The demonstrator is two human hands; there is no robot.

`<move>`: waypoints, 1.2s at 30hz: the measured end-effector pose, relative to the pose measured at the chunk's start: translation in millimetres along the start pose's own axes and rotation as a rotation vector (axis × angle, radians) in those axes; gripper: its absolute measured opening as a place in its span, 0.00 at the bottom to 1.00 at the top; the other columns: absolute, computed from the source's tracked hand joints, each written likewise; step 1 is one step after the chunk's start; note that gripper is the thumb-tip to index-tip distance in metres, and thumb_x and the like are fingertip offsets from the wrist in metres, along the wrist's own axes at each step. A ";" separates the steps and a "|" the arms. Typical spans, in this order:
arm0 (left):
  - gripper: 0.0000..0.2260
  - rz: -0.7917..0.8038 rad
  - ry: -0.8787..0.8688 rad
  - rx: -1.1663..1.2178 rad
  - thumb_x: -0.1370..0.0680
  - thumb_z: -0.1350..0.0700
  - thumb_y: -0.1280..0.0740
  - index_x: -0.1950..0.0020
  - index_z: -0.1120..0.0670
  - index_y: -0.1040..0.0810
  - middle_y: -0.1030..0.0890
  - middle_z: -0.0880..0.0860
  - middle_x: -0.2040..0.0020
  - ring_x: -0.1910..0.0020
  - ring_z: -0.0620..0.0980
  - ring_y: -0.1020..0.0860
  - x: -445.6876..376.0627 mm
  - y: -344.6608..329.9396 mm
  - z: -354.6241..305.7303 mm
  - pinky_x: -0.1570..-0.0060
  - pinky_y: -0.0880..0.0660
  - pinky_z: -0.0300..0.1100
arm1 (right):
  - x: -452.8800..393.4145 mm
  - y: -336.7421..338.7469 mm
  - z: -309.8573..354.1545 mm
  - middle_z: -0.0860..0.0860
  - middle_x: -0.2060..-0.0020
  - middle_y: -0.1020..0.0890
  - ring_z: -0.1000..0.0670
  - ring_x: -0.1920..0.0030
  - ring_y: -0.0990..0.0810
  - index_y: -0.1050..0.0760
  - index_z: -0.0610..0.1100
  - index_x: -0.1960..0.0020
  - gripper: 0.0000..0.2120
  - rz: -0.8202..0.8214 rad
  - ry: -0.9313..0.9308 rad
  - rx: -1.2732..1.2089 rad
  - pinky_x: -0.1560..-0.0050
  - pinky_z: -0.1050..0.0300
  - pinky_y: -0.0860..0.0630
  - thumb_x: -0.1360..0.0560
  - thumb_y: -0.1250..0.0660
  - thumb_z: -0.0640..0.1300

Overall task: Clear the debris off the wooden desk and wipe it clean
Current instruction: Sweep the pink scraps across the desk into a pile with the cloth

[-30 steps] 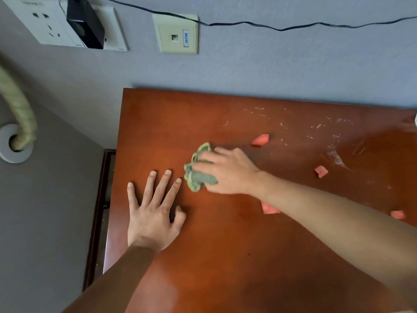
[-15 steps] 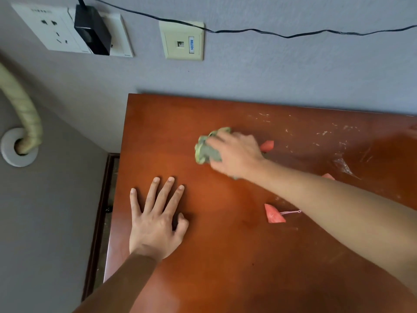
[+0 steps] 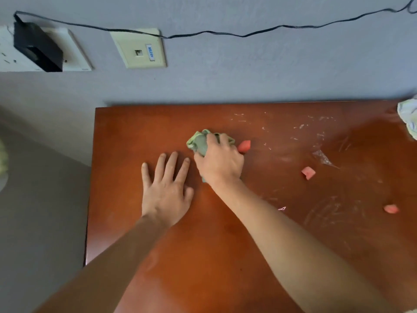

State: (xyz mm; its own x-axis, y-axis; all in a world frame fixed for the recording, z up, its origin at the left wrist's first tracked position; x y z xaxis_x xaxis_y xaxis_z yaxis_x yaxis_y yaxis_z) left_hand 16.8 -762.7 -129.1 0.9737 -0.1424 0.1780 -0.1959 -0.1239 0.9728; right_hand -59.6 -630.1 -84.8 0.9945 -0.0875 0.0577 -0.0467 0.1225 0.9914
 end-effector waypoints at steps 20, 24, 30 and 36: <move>0.31 -0.004 0.024 -0.040 0.19 0.38 0.56 0.15 0.40 0.55 0.57 0.47 0.14 0.16 0.54 0.62 -79.5 -4.7 -28.8 0.26 0.61 0.74 | -31.7 15.8 -168.5 0.46 0.43 0.22 0.41 0.46 0.18 0.23 0.48 0.35 0.23 -0.050 -0.375 0.020 0.57 0.53 0.31 0.23 0.30 0.61; 0.31 -0.022 0.032 -0.032 0.20 0.38 0.53 0.15 0.40 0.51 0.54 0.47 0.14 0.16 0.54 0.60 -79.4 -3.1 -28.2 0.25 0.60 0.74 | -70.8 22.7 -143.0 0.48 0.43 0.21 0.40 0.45 0.18 0.22 0.52 0.35 0.21 -0.033 -0.198 0.059 0.56 0.52 0.29 0.24 0.30 0.60; 0.31 -0.037 0.041 -0.029 0.20 0.38 0.52 0.16 0.40 0.50 0.53 0.47 0.14 0.16 0.53 0.60 -78.9 -2.1 -28.0 0.25 0.59 0.73 | -68.3 16.1 -63.0 0.51 0.39 0.20 0.41 0.43 0.20 0.23 0.53 0.33 0.22 0.021 0.519 0.237 0.59 0.52 0.30 0.25 0.31 0.56; 0.31 -0.055 0.041 -0.016 0.20 0.38 0.52 0.16 0.40 0.49 0.52 0.47 0.14 0.16 0.53 0.59 -79.6 -2.2 -27.2 0.24 0.59 0.73 | -135.5 32.5 -125.1 0.48 0.41 0.19 0.39 0.43 0.17 0.21 0.52 0.37 0.19 -0.013 -0.067 0.120 0.50 0.50 0.26 0.26 0.32 0.55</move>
State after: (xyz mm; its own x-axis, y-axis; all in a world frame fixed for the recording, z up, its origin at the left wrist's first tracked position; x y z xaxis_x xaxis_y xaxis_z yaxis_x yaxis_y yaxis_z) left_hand -57.1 -724.4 -141.5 0.9869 -0.0959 0.1299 -0.1406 -0.1150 0.9834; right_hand -184.1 -490.6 -75.1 0.9868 -0.1545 0.0486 -0.0489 0.0017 0.9988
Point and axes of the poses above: each hand's wrist, its own x-axis away from the middle knuckle, its own y-axis out of the back of the hand, z = x × y, the point moved 7 cm from there along -x, towards the middle knuckle
